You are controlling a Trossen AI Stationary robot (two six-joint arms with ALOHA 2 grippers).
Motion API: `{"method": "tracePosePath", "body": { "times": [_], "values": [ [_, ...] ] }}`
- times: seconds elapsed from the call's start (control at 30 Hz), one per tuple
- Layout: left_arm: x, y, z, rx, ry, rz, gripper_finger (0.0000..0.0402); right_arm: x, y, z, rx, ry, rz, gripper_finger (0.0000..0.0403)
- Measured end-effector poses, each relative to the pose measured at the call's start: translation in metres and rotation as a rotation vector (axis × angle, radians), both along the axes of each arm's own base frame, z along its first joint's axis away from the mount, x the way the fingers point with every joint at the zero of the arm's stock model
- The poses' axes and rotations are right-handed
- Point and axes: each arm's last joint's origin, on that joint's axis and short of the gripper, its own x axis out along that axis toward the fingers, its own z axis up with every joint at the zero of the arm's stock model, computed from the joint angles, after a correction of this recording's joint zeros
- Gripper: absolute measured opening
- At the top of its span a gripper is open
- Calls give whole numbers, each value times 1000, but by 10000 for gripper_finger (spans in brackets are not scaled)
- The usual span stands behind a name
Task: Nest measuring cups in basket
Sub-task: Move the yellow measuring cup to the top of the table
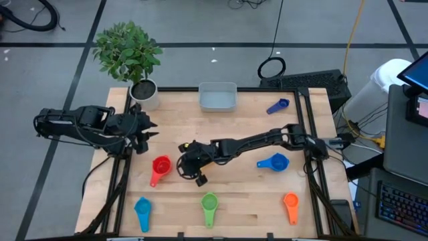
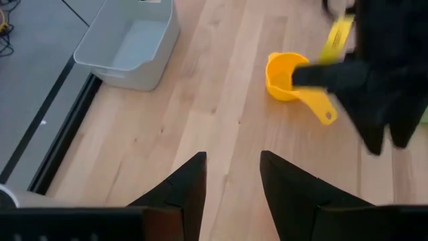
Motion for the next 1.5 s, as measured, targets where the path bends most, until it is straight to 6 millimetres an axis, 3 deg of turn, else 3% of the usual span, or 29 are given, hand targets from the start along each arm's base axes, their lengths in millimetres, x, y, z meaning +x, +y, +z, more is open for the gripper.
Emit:
{"method": "tracePosePath", "body": {
  "times": [0.1, 0.4, 0.6, 0.83, 1.1, 1.23, 1.37, 1.5],
  "values": [
    [0, 0, 0, 2, 5, -2, 145, 4, 1, -6, 28, -23, -1, 144],
    [0, 0, 0, 3, -3, -3, 145, 16, 4, 5, 77, -155, 31, 144],
    [1, 0, 0, -22, -11, 10, 145, 19, 4, -9, 77, -107, 20, 144],
    [-7, -1, -10, -99, 131, 53, 145, 19, 3, -5, 91, -115, 11, 144],
    [-4, -1, -10, -87, 134, 50, 145, 19, -1, -6, 86, -109, 5, 144],
    [-4, -1, -10, -80, 133, 56, 145, 19, -12, -12, 53, -61, -38, 144],
    [-4, -1, -10, -79, 133, 56, 145, 10, -30, -20, -22, 94, -124, 144],
    [-4, -1, -10, -77, 134, 54, 145, -9, -41, -5, -41, 244, -141, 144]
  ]
}}
